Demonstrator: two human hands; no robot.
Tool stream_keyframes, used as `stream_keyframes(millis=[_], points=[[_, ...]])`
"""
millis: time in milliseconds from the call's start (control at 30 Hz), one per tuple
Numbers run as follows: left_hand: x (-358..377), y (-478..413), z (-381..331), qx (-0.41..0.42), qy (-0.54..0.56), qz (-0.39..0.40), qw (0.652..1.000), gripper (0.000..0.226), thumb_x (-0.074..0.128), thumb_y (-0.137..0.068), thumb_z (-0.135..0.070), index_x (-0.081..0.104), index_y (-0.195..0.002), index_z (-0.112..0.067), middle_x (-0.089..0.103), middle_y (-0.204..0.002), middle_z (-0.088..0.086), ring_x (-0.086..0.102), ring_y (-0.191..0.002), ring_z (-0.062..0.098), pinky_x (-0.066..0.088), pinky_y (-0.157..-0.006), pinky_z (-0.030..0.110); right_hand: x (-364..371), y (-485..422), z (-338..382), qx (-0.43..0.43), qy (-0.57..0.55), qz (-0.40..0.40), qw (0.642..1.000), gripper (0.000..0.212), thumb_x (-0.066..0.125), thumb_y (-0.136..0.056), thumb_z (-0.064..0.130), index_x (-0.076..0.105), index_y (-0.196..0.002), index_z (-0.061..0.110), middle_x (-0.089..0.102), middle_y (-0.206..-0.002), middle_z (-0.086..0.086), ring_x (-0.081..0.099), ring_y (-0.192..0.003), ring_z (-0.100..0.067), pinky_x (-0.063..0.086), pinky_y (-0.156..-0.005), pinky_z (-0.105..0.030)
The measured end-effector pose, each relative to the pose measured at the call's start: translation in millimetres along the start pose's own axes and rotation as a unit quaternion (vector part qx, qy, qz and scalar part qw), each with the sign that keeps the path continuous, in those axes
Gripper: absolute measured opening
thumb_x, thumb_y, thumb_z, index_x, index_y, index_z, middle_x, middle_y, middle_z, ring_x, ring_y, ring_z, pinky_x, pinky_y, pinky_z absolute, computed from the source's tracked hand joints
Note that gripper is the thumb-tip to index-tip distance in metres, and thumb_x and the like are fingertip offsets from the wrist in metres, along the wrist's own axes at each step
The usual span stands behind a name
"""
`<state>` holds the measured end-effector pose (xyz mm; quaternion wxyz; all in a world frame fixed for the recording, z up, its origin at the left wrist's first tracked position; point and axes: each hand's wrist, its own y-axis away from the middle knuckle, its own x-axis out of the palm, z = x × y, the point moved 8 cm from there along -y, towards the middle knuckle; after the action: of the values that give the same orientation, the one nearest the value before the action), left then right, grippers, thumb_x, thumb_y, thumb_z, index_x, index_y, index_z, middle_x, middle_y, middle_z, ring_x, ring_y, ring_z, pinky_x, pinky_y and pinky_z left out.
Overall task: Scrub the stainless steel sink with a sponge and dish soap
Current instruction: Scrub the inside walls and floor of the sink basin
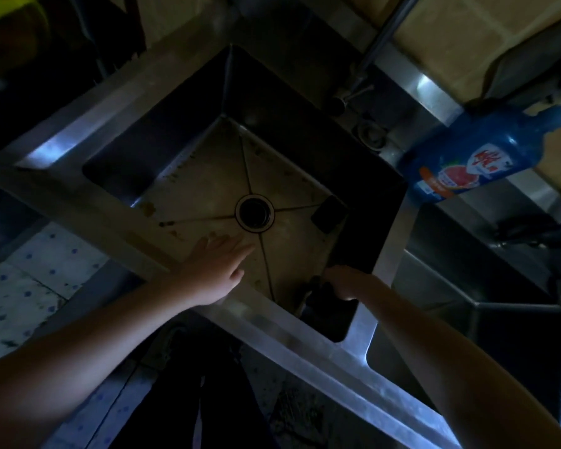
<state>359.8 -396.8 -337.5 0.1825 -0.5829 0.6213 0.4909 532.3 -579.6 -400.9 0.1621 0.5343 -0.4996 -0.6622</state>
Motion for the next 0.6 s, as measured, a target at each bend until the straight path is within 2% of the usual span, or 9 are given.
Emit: stream_keyframes(millis=[133,233,367,533,600], points=[[11.3,7.4,-16.9,-0.005,0.01,0.001,1.0,0.056,0.035,-0.097,-0.043,0.014,-0.148,-0.029,0.008,-0.159,-0.002,0.011,-0.145,0.021,0.013,-0.116,0.045,-20.9,-2.2,-18.0,0.007,0.01,-0.022,1.0,0.03,0.043,-0.097,0.015,0.057,-0.123,0.009,0.056,-0.13,-0.015,0.054,-0.118,-0.03,0.043,-0.096,-0.035],[15.1,10.6,-28.1,-0.027,-0.006,-0.03,0.999,0.055,0.036,-0.096,-0.046,0.02,-0.146,-0.03,0.021,-0.155,-0.001,0.021,-0.141,0.022,0.011,-0.114,0.048,-48.7,-7.0,-48.5,0.038,0.055,-0.057,0.996,0.028,0.046,-0.097,0.019,0.055,-0.122,0.013,0.058,-0.126,-0.012,0.057,-0.111,-0.029,0.047,-0.09,-0.035],[21.4,9.8,-48.2,-0.063,0.006,-0.066,0.996,0.054,0.038,-0.094,-0.049,0.029,-0.143,-0.027,0.037,-0.145,0.003,0.033,-0.133,0.025,0.017,-0.111,0.049,-85.9,-11.3,-81.4,0.064,0.091,-0.094,0.989,0.034,0.042,-0.098,0.014,0.049,-0.131,0.012,0.054,-0.131,-0.014,0.055,-0.116,-0.031,0.046,-0.092,-0.036],[43.8,7.6,-81.1,-0.08,-0.002,-0.066,0.995,0.057,0.04,-0.091,-0.054,0.033,-0.141,-0.026,0.039,-0.139,0.004,0.037,-0.128,0.026,0.024,-0.108,0.045,-72.0,-5.8,-65.4,0.017,0.164,-0.06,0.984,0.037,0.044,-0.097,0.01,0.048,-0.134,0.01,0.053,-0.133,-0.014,0.054,-0.12,-0.031,0.049,-0.096,-0.039],[50.0,7.6,-86.5,-0.092,0.002,-0.073,0.993,0.058,0.04,-0.091,-0.055,0.033,-0.141,-0.026,0.038,-0.142,0.006,0.036,-0.129,0.027,0.025,-0.109,0.046,-56.1,-1.3,-49.3,-0.022,0.183,-0.043,0.982,0.033,0.044,-0.097,0.013,0.054,-0.129,0.009,0.056,-0.13,-0.013,0.056,-0.117,-0.029,0.051,-0.093,-0.036]])
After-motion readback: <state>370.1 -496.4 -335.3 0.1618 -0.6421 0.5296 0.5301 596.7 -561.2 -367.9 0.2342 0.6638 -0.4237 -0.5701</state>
